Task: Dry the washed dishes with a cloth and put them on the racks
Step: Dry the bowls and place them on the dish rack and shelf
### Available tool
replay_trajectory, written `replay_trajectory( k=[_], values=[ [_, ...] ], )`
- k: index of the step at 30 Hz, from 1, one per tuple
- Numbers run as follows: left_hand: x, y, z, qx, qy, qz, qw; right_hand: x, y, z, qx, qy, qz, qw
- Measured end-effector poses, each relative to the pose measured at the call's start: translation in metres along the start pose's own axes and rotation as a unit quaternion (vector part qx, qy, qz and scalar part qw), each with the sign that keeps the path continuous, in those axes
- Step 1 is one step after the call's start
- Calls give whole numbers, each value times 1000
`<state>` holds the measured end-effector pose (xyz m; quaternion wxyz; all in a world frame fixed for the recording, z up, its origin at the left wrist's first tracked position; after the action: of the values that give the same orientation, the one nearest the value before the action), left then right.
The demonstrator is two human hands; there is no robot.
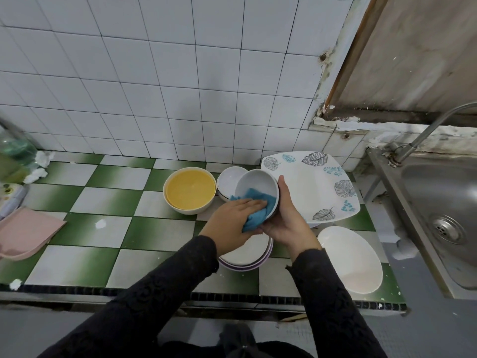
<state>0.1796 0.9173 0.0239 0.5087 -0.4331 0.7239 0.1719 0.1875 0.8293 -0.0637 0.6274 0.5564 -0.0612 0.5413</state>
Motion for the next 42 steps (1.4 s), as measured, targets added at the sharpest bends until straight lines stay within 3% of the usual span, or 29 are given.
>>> replay_trajectory(
  k=[5,8,11,13,15,16,20,25,30,33,35,37,39,42],
  values=[
    [-16,-1,-1,17,33,-37,999,8,11,-7,50,10,60,997],
    [-28,-6,12,-54,187,-50,980,10,12,-7,29,9,62,998],
    [-28,-3,31,-159,373,-69,912,12,9,-8,2,-10,51,999],
    [-20,3,43,-220,497,-79,836,14,9,-10,-6,-37,54,998],
    [-14,8,50,-239,590,-85,767,13,9,-8,-20,-69,46,996],
    [-13,9,54,-239,613,-88,748,11,10,-5,-31,-78,39,996],
    [-10,11,64,-270,644,-105,709,14,16,4,-60,-75,49,994],
    [-6,18,74,-311,611,-129,717,26,23,22,-135,-97,104,981],
    [-15,30,81,-370,560,-272,690,43,36,35,-189,-70,140,969],
    [-35,27,60,-330,482,-303,753,45,41,39,-222,15,95,970],
    [-44,11,28,-217,419,-241,848,48,42,38,-257,108,60,958],
    [-45,-4,-4,-78,260,-160,949,51,41,35,-272,153,46,949],
    [-41,-11,-8,-22,145,-132,980,52,46,36,-282,207,21,937],
    [-45,-20,13,-63,199,-118,971,58,53,44,-301,317,18,899]
  ],
)
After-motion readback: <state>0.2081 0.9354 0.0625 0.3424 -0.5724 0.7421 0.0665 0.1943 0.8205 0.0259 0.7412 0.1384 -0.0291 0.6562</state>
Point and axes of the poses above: each hand's wrist, its own y-axis away from the middle knuckle, its own x-axis out of the palm, z = x × y, the point moved 10 cm from there along -y, towards the middle knuckle, and after that the axes turned 3 degrees about -y, right-handed, at the moved point
